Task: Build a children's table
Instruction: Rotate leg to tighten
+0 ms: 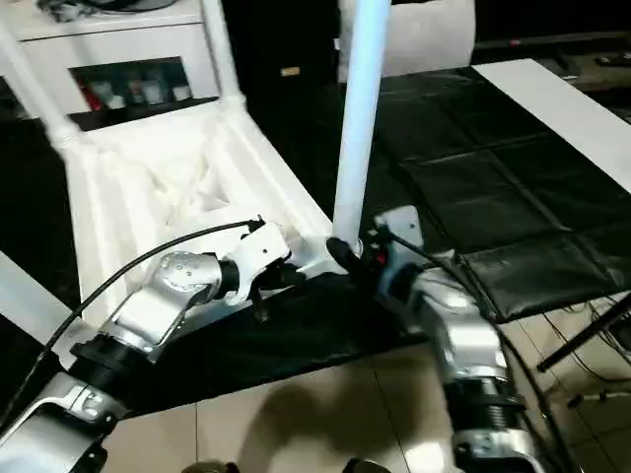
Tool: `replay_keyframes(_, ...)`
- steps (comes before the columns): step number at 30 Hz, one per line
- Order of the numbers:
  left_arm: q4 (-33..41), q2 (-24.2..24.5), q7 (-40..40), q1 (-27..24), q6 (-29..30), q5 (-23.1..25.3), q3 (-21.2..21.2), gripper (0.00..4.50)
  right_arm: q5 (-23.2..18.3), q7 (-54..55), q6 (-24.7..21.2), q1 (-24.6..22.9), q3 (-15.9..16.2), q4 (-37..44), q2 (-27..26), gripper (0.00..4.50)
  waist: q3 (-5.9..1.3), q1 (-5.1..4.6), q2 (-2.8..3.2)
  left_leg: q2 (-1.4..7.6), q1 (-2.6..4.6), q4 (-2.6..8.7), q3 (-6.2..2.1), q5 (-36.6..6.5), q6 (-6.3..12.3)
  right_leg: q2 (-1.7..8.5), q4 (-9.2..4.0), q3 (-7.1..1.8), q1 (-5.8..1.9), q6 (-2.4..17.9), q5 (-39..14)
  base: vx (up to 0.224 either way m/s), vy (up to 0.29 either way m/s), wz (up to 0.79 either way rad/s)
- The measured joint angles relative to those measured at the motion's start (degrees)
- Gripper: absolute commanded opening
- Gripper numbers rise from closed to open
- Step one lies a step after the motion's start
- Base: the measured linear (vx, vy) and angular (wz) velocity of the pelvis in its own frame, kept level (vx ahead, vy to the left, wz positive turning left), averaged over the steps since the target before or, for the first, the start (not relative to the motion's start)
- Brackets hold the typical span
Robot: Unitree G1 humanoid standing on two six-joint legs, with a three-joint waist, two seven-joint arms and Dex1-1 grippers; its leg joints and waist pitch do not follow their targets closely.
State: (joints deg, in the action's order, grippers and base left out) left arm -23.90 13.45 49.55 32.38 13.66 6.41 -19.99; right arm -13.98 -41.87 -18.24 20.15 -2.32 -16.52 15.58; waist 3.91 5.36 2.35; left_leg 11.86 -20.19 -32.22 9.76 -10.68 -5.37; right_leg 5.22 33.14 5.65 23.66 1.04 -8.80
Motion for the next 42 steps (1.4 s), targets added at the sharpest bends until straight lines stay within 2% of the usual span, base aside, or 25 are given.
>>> replay_keyframes(4, 0.37, 4.14, 5.92, -0.70, -4.60, -0.88, -1.30, 0.00, -2.37, -10.85, -0.21, -1.72, 0.45, 3.07, 7.89, 3.91, -0.01, 0.59, 0.06, 0.01, -0.03, -0.11, -0.01, 0.00, 0.06, 0.00, 0.03, 0.00, -0.02, 0.00, 0.00, 0.000, 0.000, 0.00)
replay_keyframes(7, 0.36, 6.29, 9.27, -0.83, -6.92, -1.07, -1.87, 0.00, -3.59, -15.74, -0.60, -1.79, 0.49, 3.44, 10.89, 4.14, -0.05, 0.97, 0.07, 0.01, 0.01, -0.19, 0.02, 0.00, 0.06, 0.00, 0.10, 0.00, -0.06, 0.01, 0.01, 0.000, 0.000, 0.00)
replay_keyframes(10, 0.11, 8.24, 12.51, -0.64, -10.48, -1.06, -3.27, 0.00, -3.92, -21.42, -1.41, -1.80, 1.34, 3.44, 15.29, 4.38, -0.06, 1.82, 0.08, 0.00, 0.07, -0.29, 0.03, 0.00, 0.06, 0.02, 0.11, 0.00, -0.15, 0.01, 0.01, 0.000, 0.000, 0.00)
replay_keyframes(14, -1.85, 9.13, 14.65, 0.18, -14.22, -0.98, -3.99, 0.00, -3.92, -26.79, -1.47, -1.80, 2.93, 3.42, 18.80, 4.38, -0.07, 2.60, 0.07, 0.00, 0.09, -0.40, 0.04, -0.02, 0.06, 0.02, 0.12, -0.01, -0.29, 0.00, 0.01, 0.000, 0.000, 0.00)
replay_keyframes(19, -4.26, 9.35, 15.82, 1.60, -16.98, -0.80, -4.73, 0.00, -3.98, -27.61, -1.19, -1.80, 3.04, 3.36, 18.78, 4.38, -0.09, 2.93, 0.07, 0.00, 0.07, -0.45, 0.03, -0.01, 0.06, 0.03, 0.24, -0.01, -0.29, -0.02, 0.01, 0.000, 0.000, 0.00)
replay_keyframes(23, -4.81, 9.89, 17.55, 1.79, -18.02, -1.08, -4.72, 0.00, -3.77, -29.63, 0.37, -1.80, 5.43, 3.35, 18.71, 4.38, -0.11, 2.95, 0.10, 0.01, 0.06, -0.46, 0.01, -0.01, 0.06, 0.03, 0.29, 0.00, -0.28, -0.03, 0.00, 0.000, 0.000, 0.00)
replay_keyframes(29, -4.92, 10.44, 20.04, 1.60, -19.58, -1.76, -4.86, 0.00, -3.49, -30.04, 2.06, -1.80, 6.61, 3.35, 17.26, 4.38, -0.12, 3.38, 0.10, -0.01, 0.05, -0.52, 0.00, -0.02, 0.06, 0.06, 0.29, 0.00, -0.28, -0.03, 0.00, 0.000, 0.000, 0.00)
replay_keyframes(35, -11.17, 6.21, 12.87, 4.41, -21.81, 0.58, -5.14, 0.00, -3.75, -29.22, 0.37, -1.76, 6.55, 3.45, 17.40, 4.38, -0.23, 4.10, 0.25, -0.01, 0.14, -0.93, 0.03, 0.08, 0.19, 0.10, 0.42, -0.16, -0.44, -0.11, 0.00, 0.000, 0.000, 0.00)
replay_keyframes(36, -12.07, 5.79, 11.86, 4.83, -21.57, 0.76, -5.14, 0.00, -3.87, -29.22, -0.34, -1.91, 6.41, 3.71, 17.90, 4.38, -0.24, 4.07, 0.24, -0.01, 0.14, -1.01, 0.03, 0.09, 0.20, 0.10, 0.42, -0.17, -0.51, -0.28, -0.06, 0.000, 0.000, 0.00)
replay_keyframes(37, -12.79, 5.53, 10.88, 5.33, -21.29, 1.15, -5.15, 0.43, -4.15, -29.25, -1.07, -2.50, 6.30, 4.77, 18.43, 4.44, -0.22, 3.96, 0.20, 0.00, 0.14, -1.08, 0.02, 0.09, 0.21, 0.11, 0.42, -0.17, -0.54, -0.33, -0.07, 0.000, 0.000, 0.00)
replay_keyframes(39, -13.56, 5.93, 8.44, 5.98, -21.10, 2.36, -4.95, 0.54, -5.66, -29.30, -2.40, -3.99, 5.97, 7.95, 18.50, 4.44, -0.19, 3.24, 0.06, 0.00, 0.10, -1.10, -0.06, 0.10, 0.21, 0.10, 0.40, -0.17, -0.55, -0.39, -0.05, 0.000, 0.000, 0.00)
replay_keyframes(41, -13.82, 6.85, 7.66, 5.92, -21.06, 2.50, -4.49, 0.89, -6.96, -29.19, -3.63, -5.31, 5.30, 9.76, 18.49, 4.44, -0.16, 2.41, 0.01, 0.01, 0.10, -1.09, -0.11, 0.10, 0.21, 0.10, 0.36, -0.14, -0.54, -0.42, -0.04, 0.000, 0.000, 0.00)
replay_keyframes(42, -13.70, 6.93, 7.74, 5.61, -21.13, 2.22, -3.88, 0.89, -7.72, -28.76, -4.26, -5.87, 4.62, 10.47, 18.38, 4.44, -0.15, 2.17, 0.00, 0.01, 0.10, -1.03, -0.12, 0.10, 0.21, 0.10, 0.24, -0.08, -0.53, -0.43, -0.04, 0.000, 0.000, 0.00)
